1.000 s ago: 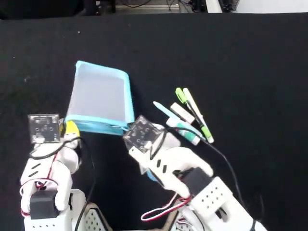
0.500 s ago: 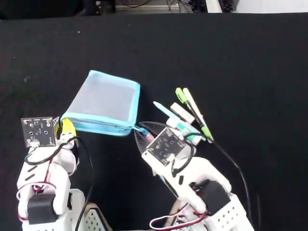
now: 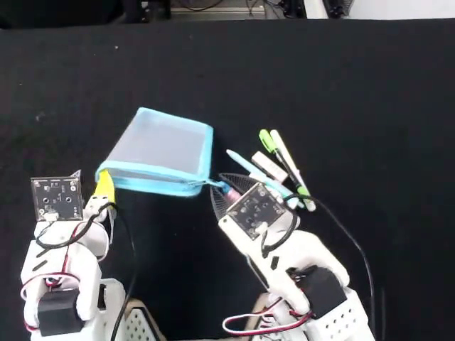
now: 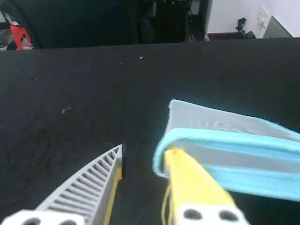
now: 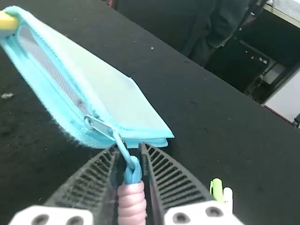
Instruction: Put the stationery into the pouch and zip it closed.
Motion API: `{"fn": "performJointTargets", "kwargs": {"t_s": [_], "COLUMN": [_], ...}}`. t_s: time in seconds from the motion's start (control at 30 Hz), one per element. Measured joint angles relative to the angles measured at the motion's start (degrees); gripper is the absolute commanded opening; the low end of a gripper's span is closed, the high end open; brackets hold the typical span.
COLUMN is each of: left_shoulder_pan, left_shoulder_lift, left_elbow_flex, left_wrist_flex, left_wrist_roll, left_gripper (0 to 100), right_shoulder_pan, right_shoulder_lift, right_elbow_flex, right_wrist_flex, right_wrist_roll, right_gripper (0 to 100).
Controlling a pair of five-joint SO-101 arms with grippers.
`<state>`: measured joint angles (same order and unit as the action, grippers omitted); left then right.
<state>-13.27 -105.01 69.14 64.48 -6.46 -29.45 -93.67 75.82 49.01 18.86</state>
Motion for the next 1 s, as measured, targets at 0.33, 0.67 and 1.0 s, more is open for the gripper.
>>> {"fn": "performJointTargets", "kwargs": {"t_s": [0.33, 0.67, 1.0], "left_shoulder_pan": [7.2, 8.8, 9.5], "left_shoulder_lift": [0.0, 0.4, 0.3], "left_elbow_flex": [2.1, 8.4, 4.7], "left_wrist_flex": [-0.1, -5.0, -0.4], "left_wrist_roll": [-2.8, -3.6, 0.5], "left_gripper": [18, 5, 3], "right_shoulder_pan": [0.7, 0.7, 0.6], "right_shoulder_lift": [-0.2, -0.4, -0.7], "right_elbow_flex": [0.0, 0.0, 0.7], "right_wrist_flex": [0.0, 0.0, -1.0], "right_wrist_roll": [0.0, 0.0, 0.0], "right_gripper": [1.1, 1.1, 1.1]}}
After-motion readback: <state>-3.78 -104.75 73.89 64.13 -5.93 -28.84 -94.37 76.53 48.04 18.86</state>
